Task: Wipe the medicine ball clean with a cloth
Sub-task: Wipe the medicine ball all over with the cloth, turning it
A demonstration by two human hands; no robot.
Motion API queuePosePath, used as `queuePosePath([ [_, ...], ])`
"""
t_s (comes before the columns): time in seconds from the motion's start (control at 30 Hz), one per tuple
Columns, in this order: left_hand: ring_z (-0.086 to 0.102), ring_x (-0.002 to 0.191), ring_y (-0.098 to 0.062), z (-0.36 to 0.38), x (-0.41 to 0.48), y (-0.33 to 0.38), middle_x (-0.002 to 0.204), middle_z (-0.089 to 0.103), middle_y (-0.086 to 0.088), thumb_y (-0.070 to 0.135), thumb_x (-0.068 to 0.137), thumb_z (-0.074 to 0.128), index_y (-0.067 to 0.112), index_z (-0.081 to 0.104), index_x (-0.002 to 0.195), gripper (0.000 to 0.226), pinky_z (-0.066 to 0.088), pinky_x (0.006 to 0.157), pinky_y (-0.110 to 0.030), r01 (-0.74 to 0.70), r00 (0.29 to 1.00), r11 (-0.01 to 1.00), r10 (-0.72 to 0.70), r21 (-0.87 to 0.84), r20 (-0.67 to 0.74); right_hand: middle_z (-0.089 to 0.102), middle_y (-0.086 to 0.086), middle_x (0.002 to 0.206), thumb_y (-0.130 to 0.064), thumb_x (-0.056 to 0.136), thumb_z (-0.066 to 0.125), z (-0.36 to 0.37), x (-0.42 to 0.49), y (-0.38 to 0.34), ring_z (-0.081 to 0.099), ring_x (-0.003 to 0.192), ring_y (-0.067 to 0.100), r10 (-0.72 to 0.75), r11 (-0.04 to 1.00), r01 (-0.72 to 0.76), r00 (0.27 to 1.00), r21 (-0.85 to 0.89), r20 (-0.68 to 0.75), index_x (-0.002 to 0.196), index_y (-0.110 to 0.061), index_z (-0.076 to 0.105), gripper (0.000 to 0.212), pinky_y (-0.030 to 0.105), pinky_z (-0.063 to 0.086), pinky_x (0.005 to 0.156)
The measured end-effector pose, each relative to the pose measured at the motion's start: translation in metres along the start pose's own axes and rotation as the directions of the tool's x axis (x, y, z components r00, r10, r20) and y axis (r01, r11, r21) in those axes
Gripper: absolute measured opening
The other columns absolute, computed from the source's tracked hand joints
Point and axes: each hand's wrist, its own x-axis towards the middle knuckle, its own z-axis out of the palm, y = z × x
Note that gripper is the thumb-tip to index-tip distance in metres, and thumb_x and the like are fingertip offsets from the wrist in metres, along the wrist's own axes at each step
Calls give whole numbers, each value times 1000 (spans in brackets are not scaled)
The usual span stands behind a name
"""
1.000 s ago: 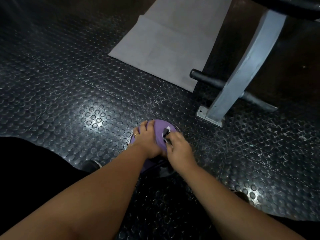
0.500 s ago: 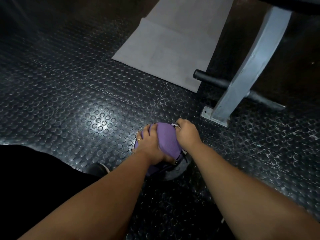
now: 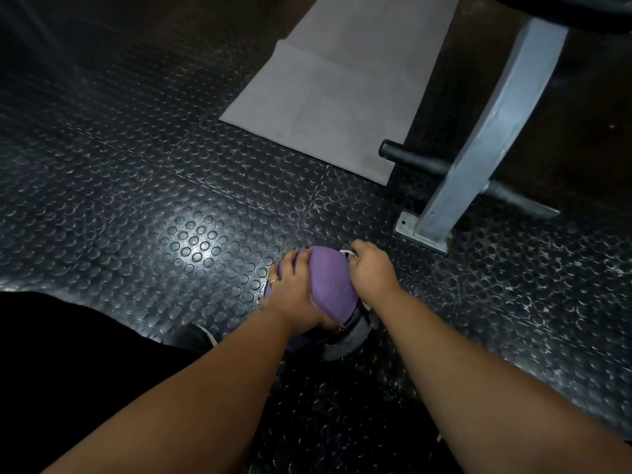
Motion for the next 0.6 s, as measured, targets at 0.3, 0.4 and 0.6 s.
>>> queuePosePath([
  [0.3,4,148,-37,-9,9,2,162,6,2,68,35,89,30,3,156,153,25,116,-62,26,999,999,-28,-45,-31,54,16,99,-7,92,46,5,-1,17,52,89,30,4,998,-3,1000,59,-21,94,0,54,11,30,32,67],
  [0.4,7,147,-39,-13,13,7,161,8,0,70,35,88,26,5,157,154,26,116,-62,54,998,997,-56,-60,-33,56,14,104,-7,92,48,4,-24,24,52,89,25,30,993,-22,997,113,-66,102,-3,58,15,26,26,66],
  [0.6,12,146,-39,-17,13,10,159,11,-5,66,48,89,24,5,158,145,28,115,-56,139,987,977,-149,-161,-52,58,3,101,-1,88,53,13,-72,17,53,89,16,-48,975,76,990,210,-135,106,-9,61,22,16,32,72],
])
